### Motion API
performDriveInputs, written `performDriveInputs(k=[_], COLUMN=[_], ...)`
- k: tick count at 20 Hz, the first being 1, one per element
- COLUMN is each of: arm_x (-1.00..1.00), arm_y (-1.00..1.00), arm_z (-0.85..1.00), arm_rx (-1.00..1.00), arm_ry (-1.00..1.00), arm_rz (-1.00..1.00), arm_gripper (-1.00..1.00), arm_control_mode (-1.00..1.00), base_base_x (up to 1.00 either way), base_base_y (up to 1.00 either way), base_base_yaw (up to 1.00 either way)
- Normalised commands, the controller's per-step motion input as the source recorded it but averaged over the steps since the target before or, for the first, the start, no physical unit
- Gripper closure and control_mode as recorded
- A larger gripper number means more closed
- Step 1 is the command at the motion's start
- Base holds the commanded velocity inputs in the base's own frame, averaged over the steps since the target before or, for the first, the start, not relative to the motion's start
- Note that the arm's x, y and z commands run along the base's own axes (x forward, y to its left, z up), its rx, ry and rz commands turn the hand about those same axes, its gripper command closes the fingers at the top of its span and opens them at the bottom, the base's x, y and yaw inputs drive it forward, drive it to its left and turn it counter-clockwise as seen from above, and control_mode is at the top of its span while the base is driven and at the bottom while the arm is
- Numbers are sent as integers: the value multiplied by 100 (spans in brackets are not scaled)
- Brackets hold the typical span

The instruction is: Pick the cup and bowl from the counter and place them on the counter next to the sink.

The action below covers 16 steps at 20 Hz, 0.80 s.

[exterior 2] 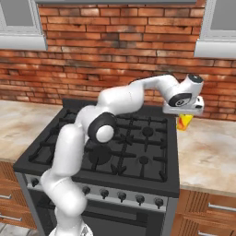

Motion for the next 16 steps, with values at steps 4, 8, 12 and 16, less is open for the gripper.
performDriveInputs(k=[4, 8, 12, 16], arm_x=[-8, -35, -41, -64], arm_y=[77, 80, 82, 81], arm_z=[57, 68, 73, 50], arm_rx=[-19, -17, -16, -11], arm_ry=[1, 0, 0, 0], arm_rz=[2, 2, 0, 5], arm_gripper=[100, 100, 100, 100], arm_control_mode=[-100, -100, -100, -100], base_base_x=[0, 0, 0, 0], base_base_y=[0, 0, 0, 0], base_base_yaw=[0, 0, 0, 0])
